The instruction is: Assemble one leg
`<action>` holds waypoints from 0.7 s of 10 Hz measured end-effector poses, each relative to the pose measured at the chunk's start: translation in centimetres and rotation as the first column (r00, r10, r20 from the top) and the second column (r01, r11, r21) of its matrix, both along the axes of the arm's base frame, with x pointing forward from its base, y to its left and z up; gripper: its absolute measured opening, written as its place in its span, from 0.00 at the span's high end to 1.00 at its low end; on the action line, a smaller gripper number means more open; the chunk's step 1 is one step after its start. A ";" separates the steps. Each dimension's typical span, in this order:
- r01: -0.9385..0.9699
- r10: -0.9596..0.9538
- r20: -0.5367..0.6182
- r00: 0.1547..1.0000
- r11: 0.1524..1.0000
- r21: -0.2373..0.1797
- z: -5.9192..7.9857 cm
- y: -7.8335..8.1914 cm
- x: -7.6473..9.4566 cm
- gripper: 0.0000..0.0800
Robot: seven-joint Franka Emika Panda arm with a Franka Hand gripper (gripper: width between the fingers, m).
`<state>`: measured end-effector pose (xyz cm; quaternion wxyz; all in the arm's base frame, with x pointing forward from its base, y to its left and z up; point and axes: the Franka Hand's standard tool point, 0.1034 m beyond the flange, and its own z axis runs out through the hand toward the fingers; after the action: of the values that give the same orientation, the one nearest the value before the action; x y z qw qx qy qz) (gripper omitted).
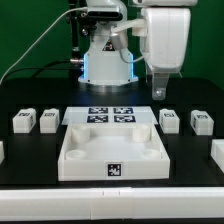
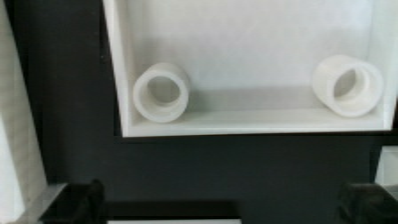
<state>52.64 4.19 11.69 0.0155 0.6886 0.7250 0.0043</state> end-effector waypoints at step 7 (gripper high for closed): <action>0.044 -0.044 -0.048 0.998 0.999 0.004 -4.7 -5.7 -7.3 0.19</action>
Offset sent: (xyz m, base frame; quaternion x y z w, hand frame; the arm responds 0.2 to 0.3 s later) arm -0.0961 -0.0484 -0.0285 -0.0062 0.0146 -0.0424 0.9990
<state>45.39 -1.55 7.00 -0.0035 0.7044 0.7097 -0.0105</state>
